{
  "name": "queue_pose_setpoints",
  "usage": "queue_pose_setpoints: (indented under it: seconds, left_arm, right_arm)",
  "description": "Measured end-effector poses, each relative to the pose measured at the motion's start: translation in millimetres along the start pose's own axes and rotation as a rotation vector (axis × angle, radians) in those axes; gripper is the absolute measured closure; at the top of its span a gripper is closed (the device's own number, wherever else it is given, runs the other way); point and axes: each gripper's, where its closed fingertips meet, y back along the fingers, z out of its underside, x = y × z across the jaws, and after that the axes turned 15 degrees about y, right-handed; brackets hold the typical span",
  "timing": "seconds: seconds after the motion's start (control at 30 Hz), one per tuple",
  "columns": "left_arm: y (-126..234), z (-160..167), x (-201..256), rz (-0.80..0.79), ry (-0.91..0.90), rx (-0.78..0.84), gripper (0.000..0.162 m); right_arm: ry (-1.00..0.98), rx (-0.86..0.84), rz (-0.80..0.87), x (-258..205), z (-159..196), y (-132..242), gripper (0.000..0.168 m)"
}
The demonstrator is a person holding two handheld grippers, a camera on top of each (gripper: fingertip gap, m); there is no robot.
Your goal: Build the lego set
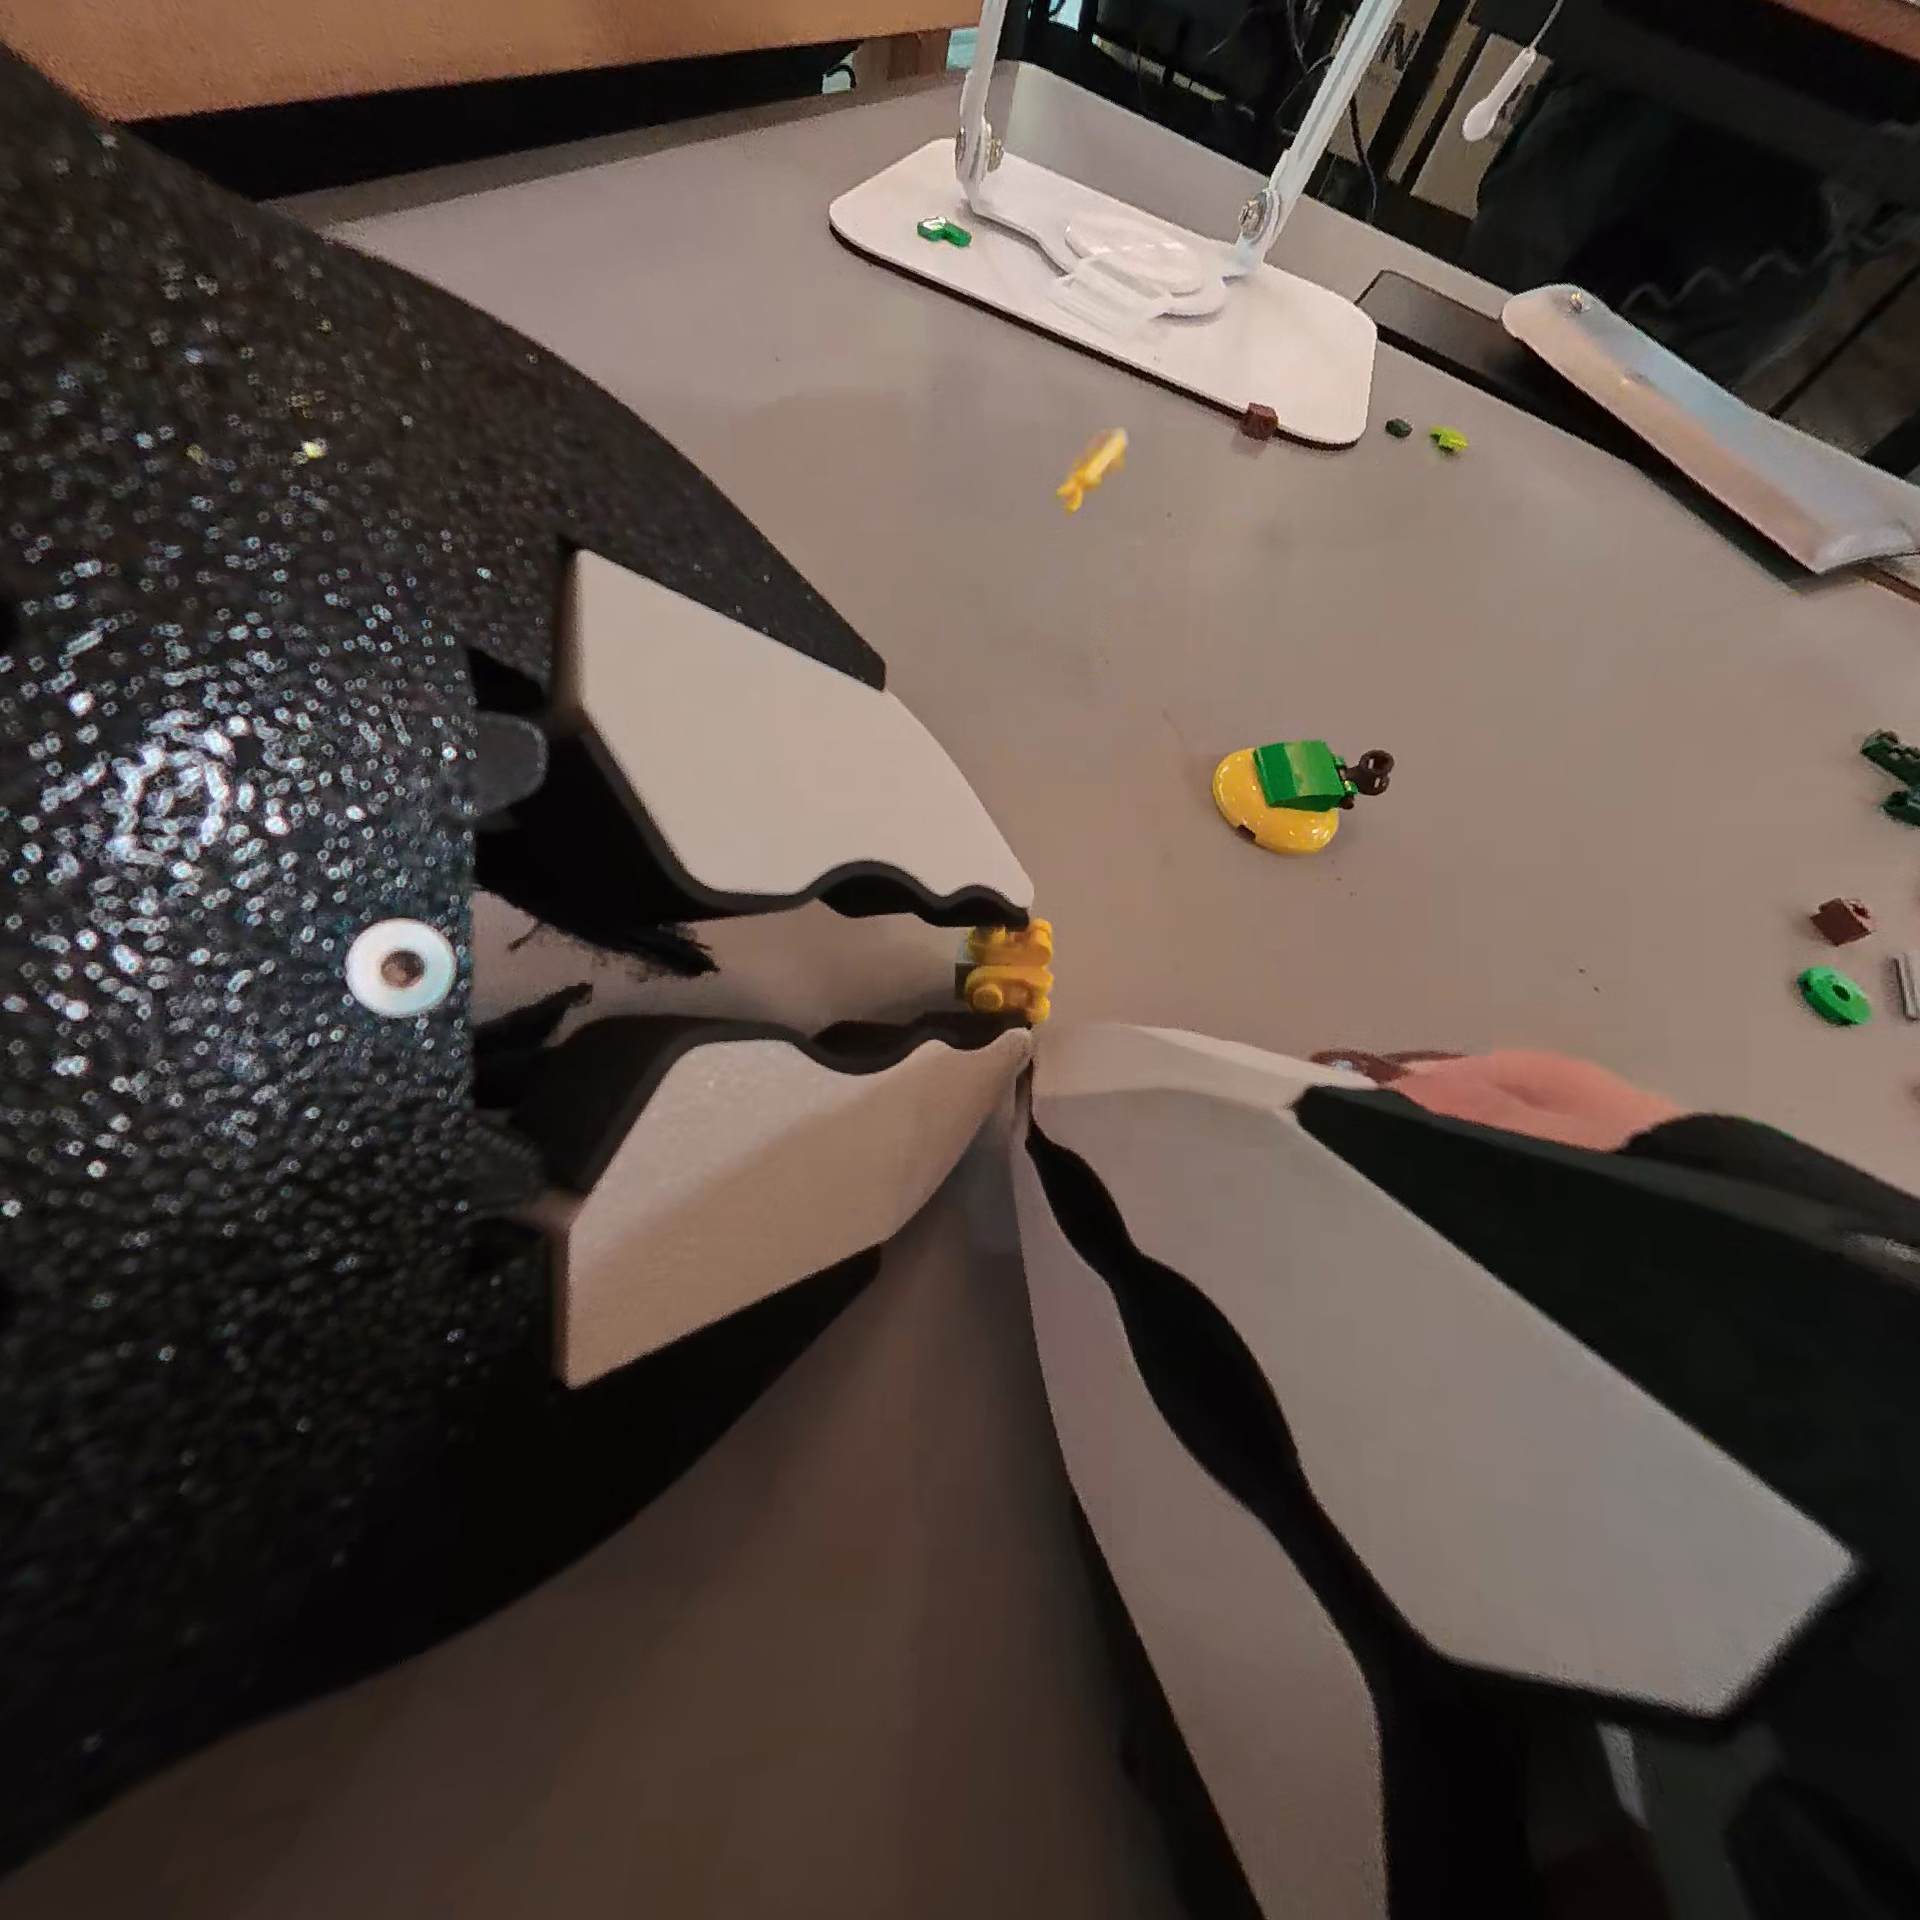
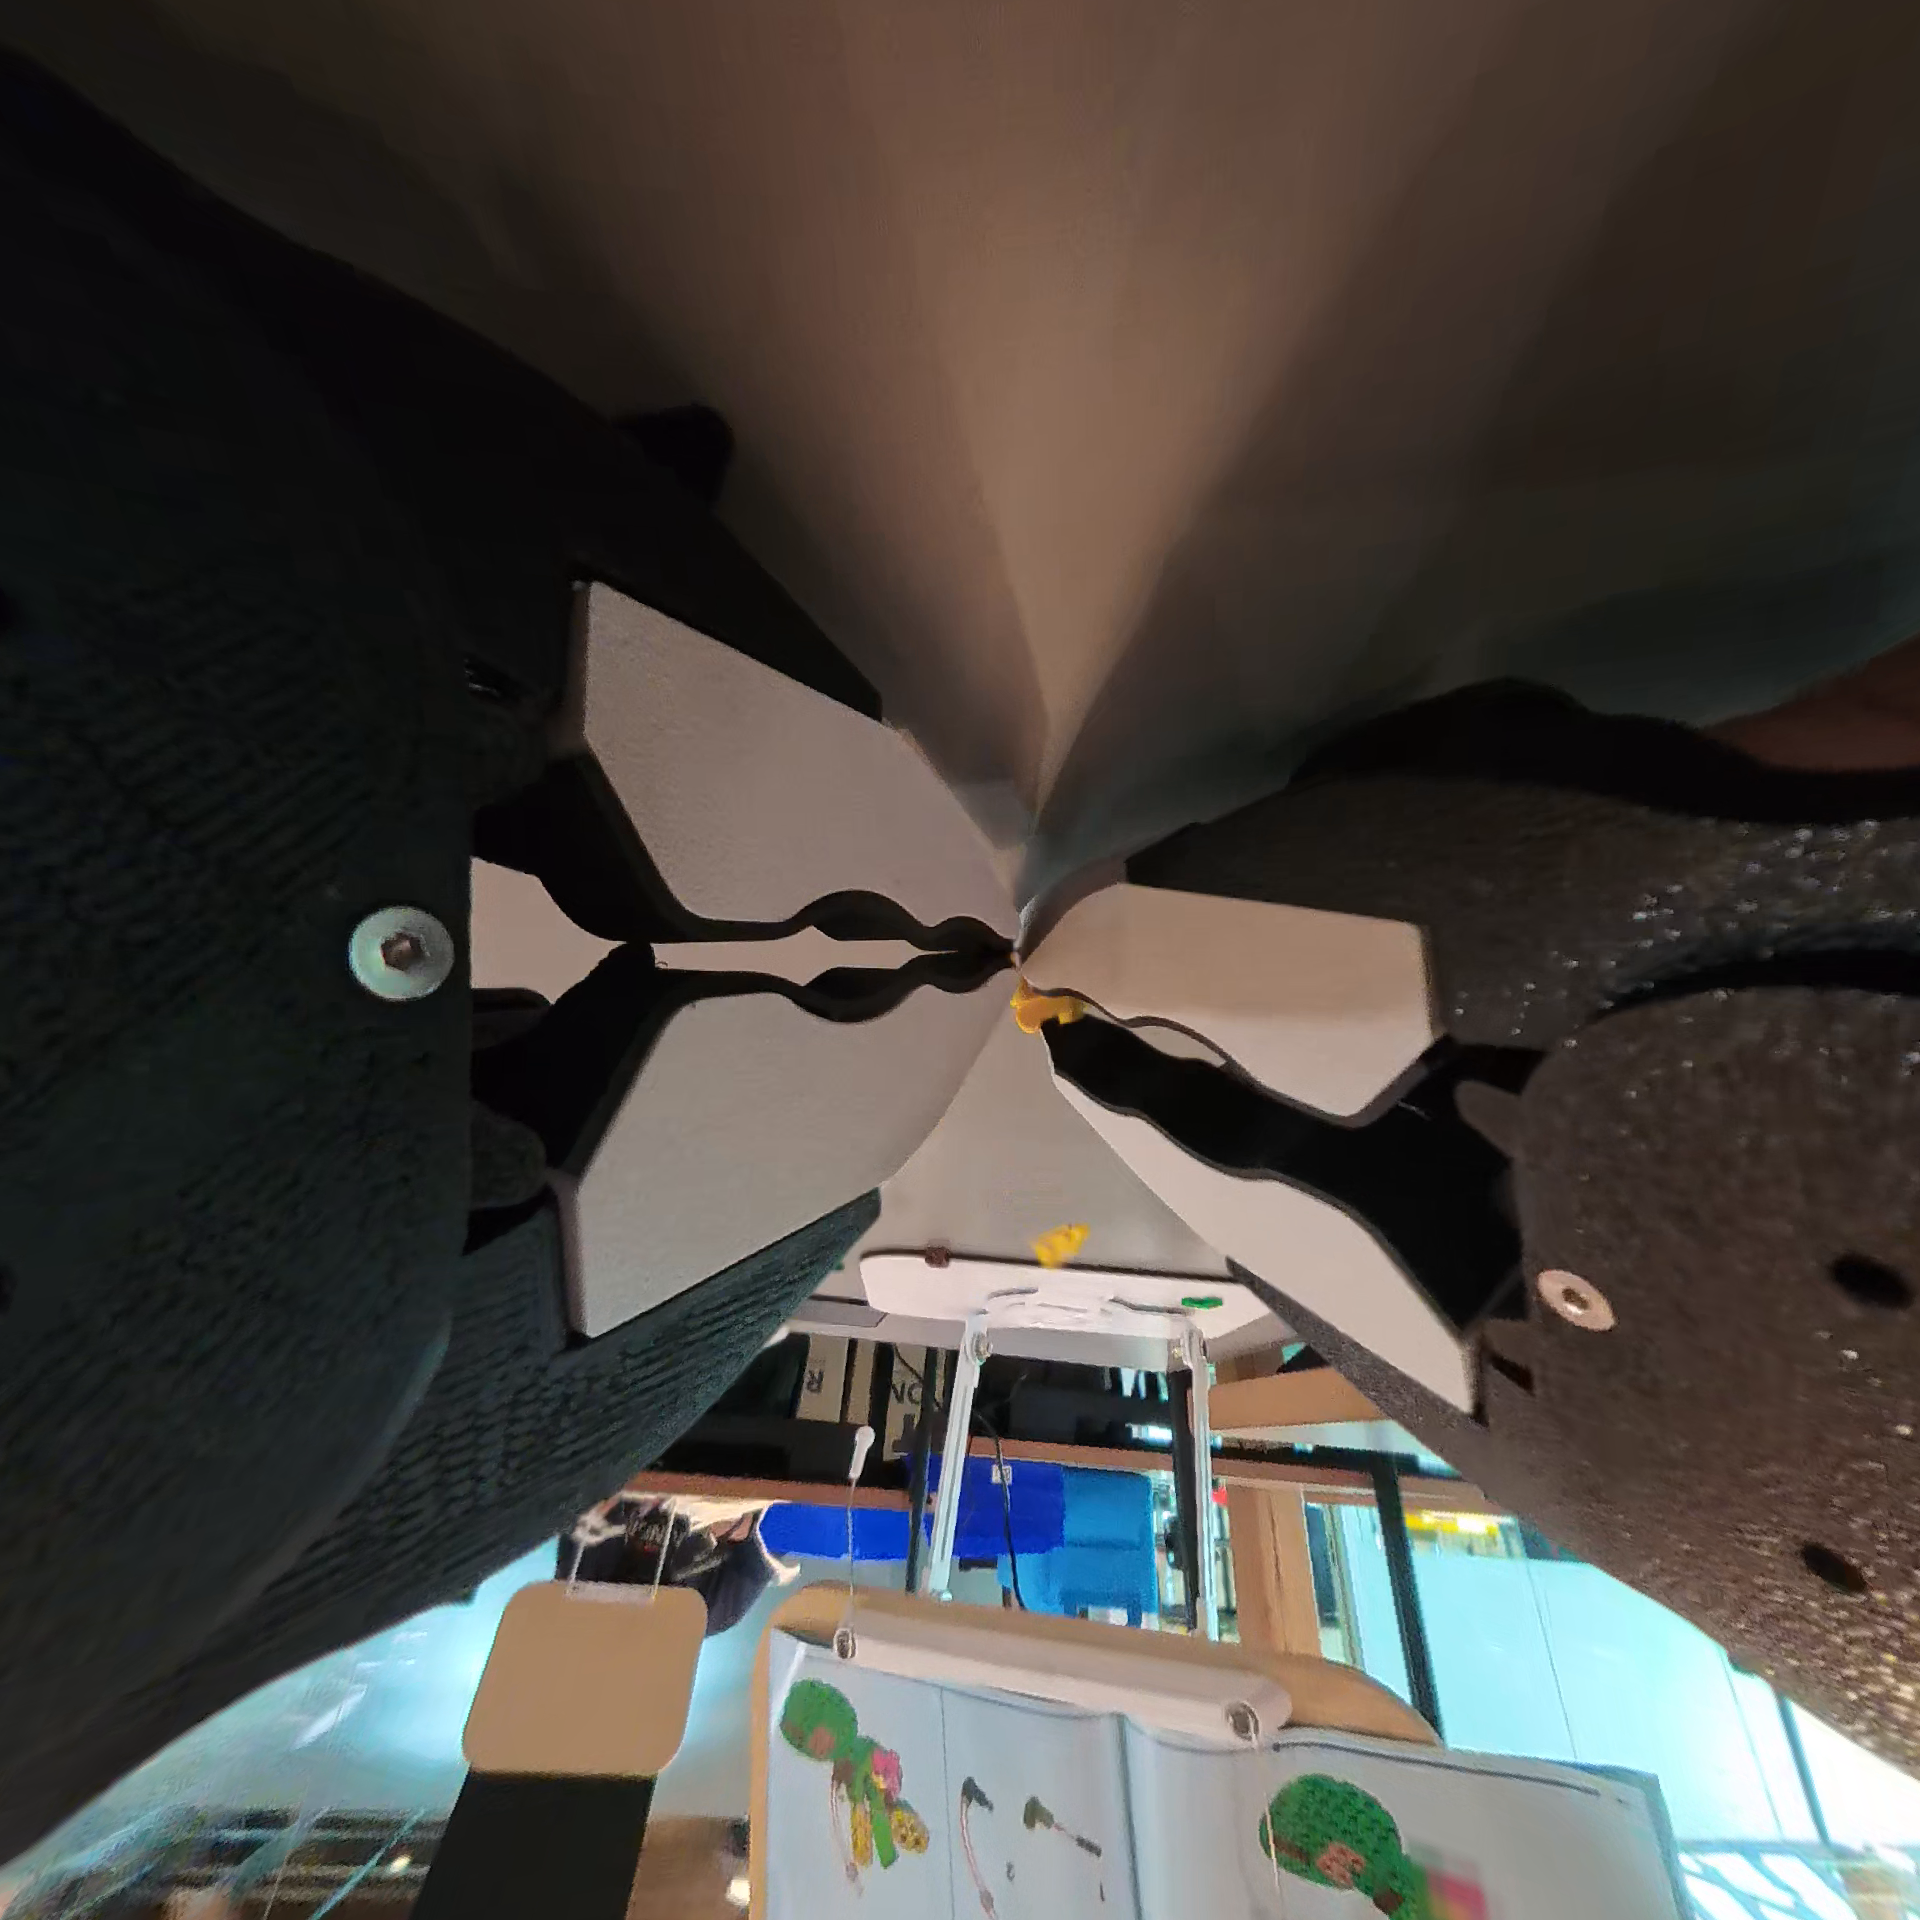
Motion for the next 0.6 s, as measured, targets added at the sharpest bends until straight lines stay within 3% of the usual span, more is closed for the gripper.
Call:
queue_pose_setpoints:
  seconds: [0.23, 0.47, 0.6]
  left_arm:
    - [0, 1, -8, -0.048, 0.004, 0.009, 0.146]
    - [13, -1, -34, -0.176, 0.045, 0.09, 0.146]
    - [26, -17, -40, -0.224, 0.018, 0.22, 0.146]
  right_arm:
    - [-0.147, 0.023, 0.001, 8, 4, 3, 0.168]
    - [-0.554, 0.096, 0.08, 38, 20, 9, 0.168]
    - [-0.798, 0.241, 0.082, 52, 15, 16, 0.168]
